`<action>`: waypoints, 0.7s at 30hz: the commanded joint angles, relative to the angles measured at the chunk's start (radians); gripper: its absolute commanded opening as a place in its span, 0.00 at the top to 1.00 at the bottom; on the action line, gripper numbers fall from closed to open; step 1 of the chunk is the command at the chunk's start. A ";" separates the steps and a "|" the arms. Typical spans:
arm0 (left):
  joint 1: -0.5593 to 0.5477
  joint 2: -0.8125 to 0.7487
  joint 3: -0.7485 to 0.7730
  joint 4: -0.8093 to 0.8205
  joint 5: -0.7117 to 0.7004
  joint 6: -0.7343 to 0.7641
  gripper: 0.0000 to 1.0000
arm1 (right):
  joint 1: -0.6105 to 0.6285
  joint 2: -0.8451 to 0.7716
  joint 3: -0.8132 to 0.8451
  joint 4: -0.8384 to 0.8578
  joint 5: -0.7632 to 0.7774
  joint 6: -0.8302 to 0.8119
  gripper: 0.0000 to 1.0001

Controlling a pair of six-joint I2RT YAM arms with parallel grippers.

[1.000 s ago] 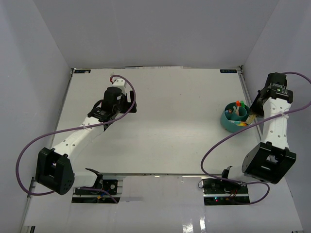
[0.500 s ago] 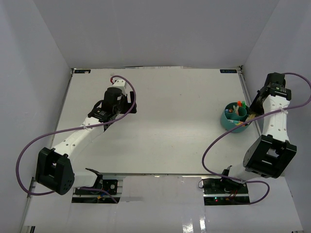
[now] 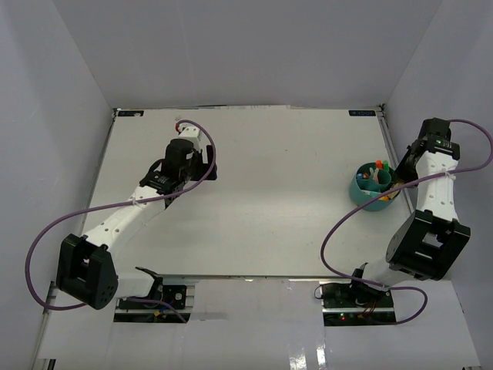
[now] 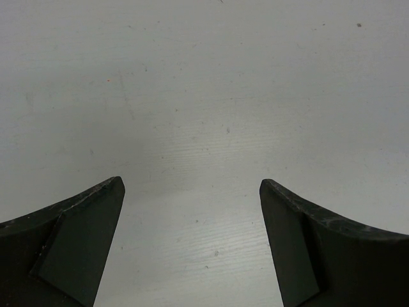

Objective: Sort the stationery into containers
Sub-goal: Place the stationery in the storage box, then reset both arms

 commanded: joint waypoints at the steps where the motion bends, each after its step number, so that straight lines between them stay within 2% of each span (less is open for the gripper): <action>1: -0.003 -0.028 -0.004 0.008 0.005 0.008 0.02 | -0.005 0.006 -0.001 0.031 -0.012 0.014 0.73; 9: -0.003 -0.029 -0.005 0.011 0.013 0.008 0.02 | -0.005 -0.024 0.025 0.023 0.008 0.015 0.48; 14: -0.003 -0.031 -0.004 0.009 0.016 0.006 0.02 | -0.005 -0.069 0.058 0.018 -0.009 0.019 0.39; 15: -0.003 -0.031 -0.002 0.008 0.018 0.008 0.02 | -0.005 -0.093 0.077 0.018 -0.012 0.017 0.33; 21: -0.002 -0.040 0.010 -0.005 0.027 0.008 0.02 | -0.005 -0.219 0.137 0.021 -0.066 0.008 0.13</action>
